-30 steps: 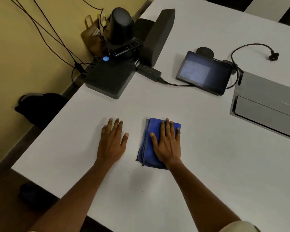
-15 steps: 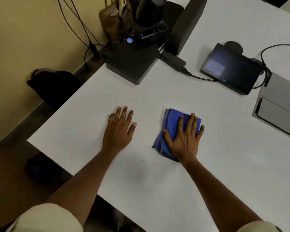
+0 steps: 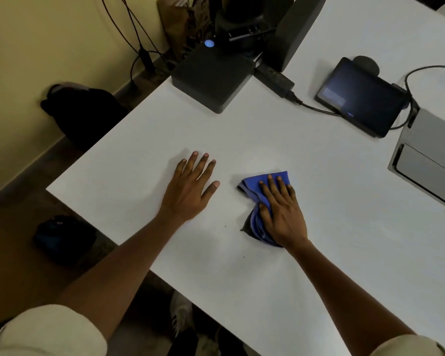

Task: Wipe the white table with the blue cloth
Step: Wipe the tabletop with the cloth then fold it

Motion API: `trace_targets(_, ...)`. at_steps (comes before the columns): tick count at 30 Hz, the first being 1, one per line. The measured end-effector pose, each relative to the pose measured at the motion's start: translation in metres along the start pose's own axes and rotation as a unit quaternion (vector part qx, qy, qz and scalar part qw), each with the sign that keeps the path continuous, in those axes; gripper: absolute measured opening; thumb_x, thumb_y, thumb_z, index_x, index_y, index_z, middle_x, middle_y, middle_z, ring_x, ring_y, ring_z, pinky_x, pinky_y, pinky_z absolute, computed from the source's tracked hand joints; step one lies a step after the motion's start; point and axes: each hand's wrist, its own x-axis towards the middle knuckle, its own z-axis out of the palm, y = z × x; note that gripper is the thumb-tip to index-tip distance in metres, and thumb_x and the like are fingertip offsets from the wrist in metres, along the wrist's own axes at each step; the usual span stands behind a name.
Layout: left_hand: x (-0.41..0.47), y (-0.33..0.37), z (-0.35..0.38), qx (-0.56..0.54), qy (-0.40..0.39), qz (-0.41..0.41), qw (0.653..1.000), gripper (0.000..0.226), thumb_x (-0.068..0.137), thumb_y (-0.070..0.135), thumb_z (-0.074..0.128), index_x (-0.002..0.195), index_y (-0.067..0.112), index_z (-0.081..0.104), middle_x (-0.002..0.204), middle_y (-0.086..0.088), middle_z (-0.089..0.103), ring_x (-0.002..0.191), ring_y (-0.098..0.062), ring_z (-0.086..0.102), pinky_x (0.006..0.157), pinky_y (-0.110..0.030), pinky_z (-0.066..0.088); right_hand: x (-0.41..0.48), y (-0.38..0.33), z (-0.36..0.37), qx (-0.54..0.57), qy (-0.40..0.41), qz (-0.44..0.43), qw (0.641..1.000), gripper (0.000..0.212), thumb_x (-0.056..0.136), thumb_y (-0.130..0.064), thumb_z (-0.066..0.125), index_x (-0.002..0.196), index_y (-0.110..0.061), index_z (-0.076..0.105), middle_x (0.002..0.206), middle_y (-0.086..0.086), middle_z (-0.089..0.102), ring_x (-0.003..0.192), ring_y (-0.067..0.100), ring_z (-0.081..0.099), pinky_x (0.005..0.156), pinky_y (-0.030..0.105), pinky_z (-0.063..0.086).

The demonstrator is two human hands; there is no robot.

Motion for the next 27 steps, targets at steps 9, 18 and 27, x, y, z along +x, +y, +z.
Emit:
trace_targets(9, -0.006, -0.004, 0.000, -0.003, -0.032, -0.020, 0.999, 0.063, 0.106, 0.050, 0.020, 0.159, 0.018, 0.031, 0.168, -0.010, 0.027, 0.157, -0.030, 0.024, 0.126, -0.051, 0.024, -0.050, -0.084, 0.022, -0.002, -0.041, -0.090, 0.995, 0.062, 0.105, -0.049, 0.030, 0.161, -0.022, 0.023, 0.169, 0.002, 0.018, 0.158, 0.022, 0.005, 0.128, 0.048, 0.011)
trace_targets(18, -0.007, -0.006, -0.001, -0.006, -0.044, -0.004, 0.999, 0.064, 0.106, 0.054, 0.020, 0.159, 0.019, 0.029, 0.169, -0.008, 0.026, 0.158, -0.030, 0.019, 0.128, -0.050, 0.020, -0.108, -0.177, 0.049, 0.125, -0.070, -0.283, 0.948, 0.053, 0.095, -0.028, 0.054, 0.145, -0.011, 0.053, 0.157, 0.008, 0.046, 0.149, 0.028, 0.037, 0.125, 0.045, 0.023)
trace_targets(27, -0.009, -0.005, -0.002, -0.001, -0.035, 0.006, 0.999, 0.065, 0.106, 0.055, 0.019, 0.159, 0.018, 0.031, 0.168, -0.008, 0.028, 0.158, -0.030, 0.019, 0.127, -0.047, 0.016, -0.140, -0.165, -0.019, 0.471, -0.237, -0.109, 0.843, 0.025, 0.098, -0.006, 0.058, 0.121, -0.010, 0.067, 0.111, 0.008, 0.074, 0.097, 0.020, 0.070, 0.085, 0.035, 0.055)
